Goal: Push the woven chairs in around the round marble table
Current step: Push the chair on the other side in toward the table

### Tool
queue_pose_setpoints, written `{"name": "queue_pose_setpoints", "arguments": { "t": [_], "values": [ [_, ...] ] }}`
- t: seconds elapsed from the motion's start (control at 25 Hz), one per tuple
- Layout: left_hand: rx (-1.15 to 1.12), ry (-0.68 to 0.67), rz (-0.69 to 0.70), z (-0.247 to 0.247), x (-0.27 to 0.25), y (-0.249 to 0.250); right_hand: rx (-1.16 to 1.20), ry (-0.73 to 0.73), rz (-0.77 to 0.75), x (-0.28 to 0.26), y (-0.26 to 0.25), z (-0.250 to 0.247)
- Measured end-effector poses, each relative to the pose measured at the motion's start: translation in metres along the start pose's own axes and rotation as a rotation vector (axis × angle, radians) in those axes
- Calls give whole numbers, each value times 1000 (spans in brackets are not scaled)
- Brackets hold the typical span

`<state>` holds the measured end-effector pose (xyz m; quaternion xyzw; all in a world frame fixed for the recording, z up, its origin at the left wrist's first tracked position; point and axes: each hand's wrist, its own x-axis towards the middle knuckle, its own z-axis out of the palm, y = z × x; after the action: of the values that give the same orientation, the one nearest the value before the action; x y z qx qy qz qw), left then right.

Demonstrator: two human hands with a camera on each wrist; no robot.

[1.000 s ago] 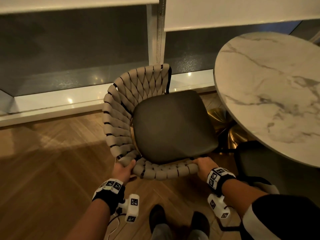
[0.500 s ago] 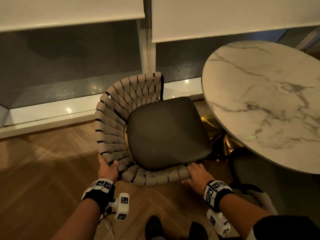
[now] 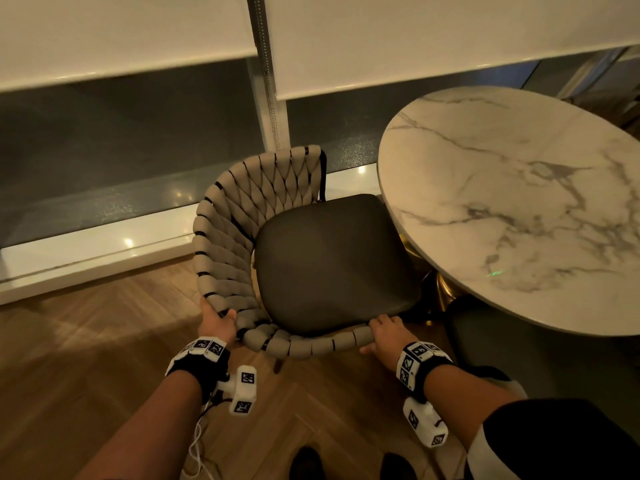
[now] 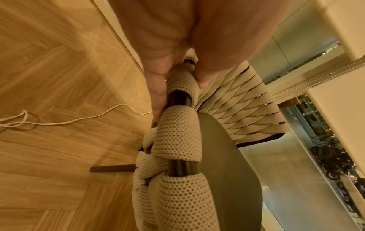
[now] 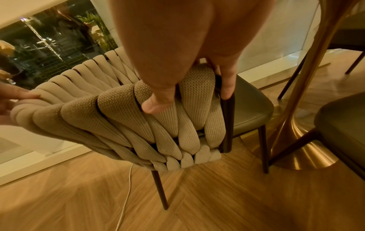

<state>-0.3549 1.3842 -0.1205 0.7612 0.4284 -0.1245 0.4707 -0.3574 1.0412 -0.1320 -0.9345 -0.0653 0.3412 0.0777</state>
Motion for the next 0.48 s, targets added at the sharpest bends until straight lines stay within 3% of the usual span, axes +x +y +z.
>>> {"name": "queue_pose_setpoints", "arguments": {
  "t": [0.2,0.48],
  "values": [
    [40,-4,0,0,2,-29,-11,-32,23,-15,0,16],
    [69,27,2,8,-12,-25,7,-41,28,-21,8,17]
  ]
}}
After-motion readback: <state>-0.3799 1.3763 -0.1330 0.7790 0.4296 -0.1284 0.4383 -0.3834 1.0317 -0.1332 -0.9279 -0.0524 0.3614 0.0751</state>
